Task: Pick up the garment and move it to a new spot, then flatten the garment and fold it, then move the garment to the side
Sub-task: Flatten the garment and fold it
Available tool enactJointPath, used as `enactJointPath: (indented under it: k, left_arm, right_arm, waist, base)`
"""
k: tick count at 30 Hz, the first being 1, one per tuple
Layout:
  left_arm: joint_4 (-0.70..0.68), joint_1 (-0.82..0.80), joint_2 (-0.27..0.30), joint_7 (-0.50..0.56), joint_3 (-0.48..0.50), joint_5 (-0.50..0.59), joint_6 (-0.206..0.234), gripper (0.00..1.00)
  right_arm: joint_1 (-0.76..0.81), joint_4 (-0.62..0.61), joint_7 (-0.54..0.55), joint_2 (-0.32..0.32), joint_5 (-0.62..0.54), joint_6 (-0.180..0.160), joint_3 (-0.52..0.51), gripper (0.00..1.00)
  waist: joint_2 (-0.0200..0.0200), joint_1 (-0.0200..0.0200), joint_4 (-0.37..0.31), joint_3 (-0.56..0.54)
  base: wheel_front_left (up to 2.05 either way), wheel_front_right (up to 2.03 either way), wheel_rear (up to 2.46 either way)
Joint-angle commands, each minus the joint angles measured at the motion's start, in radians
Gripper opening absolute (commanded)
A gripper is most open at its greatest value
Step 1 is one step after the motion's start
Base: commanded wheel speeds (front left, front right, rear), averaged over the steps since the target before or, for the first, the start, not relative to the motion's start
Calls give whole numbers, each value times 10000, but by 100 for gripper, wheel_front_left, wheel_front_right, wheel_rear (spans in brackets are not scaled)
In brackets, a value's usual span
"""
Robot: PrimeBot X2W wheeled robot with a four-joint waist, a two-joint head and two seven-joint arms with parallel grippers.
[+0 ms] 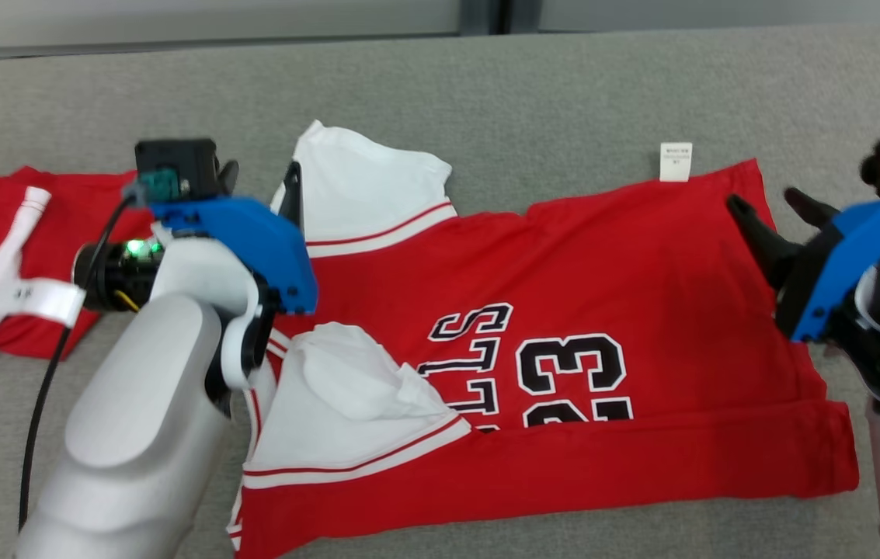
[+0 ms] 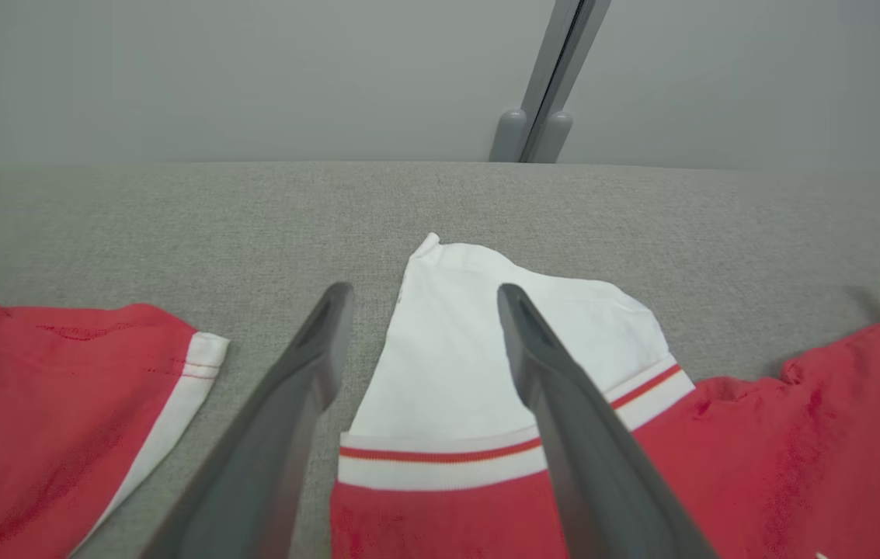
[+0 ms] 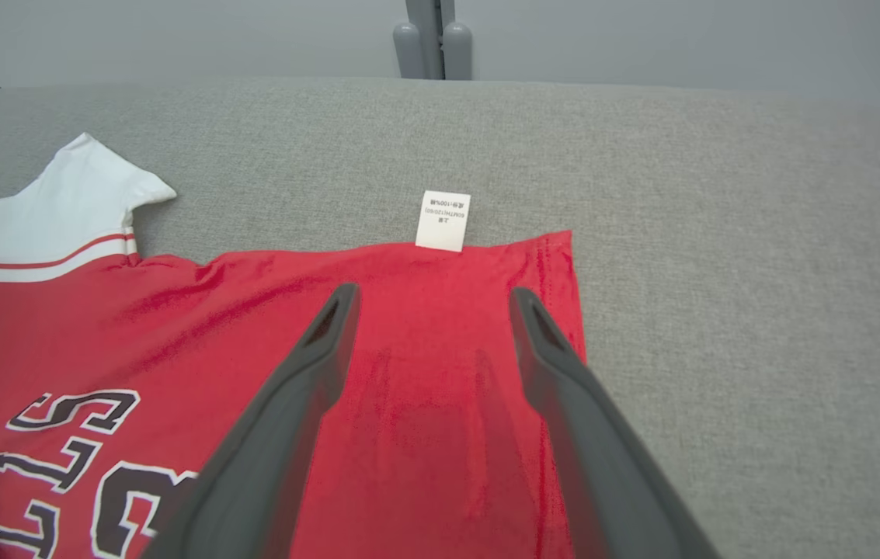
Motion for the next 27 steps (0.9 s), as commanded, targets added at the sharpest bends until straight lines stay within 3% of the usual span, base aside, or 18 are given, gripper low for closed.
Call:
enactJointPath:
  k: [1, 4, 11, 24, 26, 27]
  left_arm:
    - [285, -309, -73, 13, -32, -24, -70, 100]
    - [1385, -1201, -221, 152, -77, -51, -322, 100]
    - [3115, -2583, 63, 133, -22, 72, -756, 100]
    - [4607, -3128, 353, 319, 355, -537, -1269, 100]
    - [4777, -3058, 386, 487, 424, -698, -1338, 81]
    - [4839, -3058, 414, 580, 445, -756, -1398, 45]
  right_arm:
    - [-260, 153, -63, -135, 66, 6, 166, 100]
    - [-1028, 726, -217, -313, 289, 4, 739, 100]
    - [-2189, 1413, -631, -541, 672, 6, 1598, 100]
    - [-2914, 1433, -1039, -806, 1270, 4, 2170, 100]
    - [-2956, 1480, -1057, -854, 1300, 4, 2169, 100]
    - [-2983, 1493, -1059, -885, 1321, 4, 2157, 100]
  waist:
    - [0, -1, -70, 86]
    - [0, -1, -303, 401]
    - [0, -1, -854, 1091]
    - [0, -1, -1372, 2009]
    - [0, -1, -1416, 2076]
    - [0, -1, -1435, 2116]
  base:
    - [0, 0, 0]
    - [0, 0, 0]
    - [0, 0, 0]
    - [0, 0, 0]
    - [0, 0, 0]
    - [0, 0, 0]
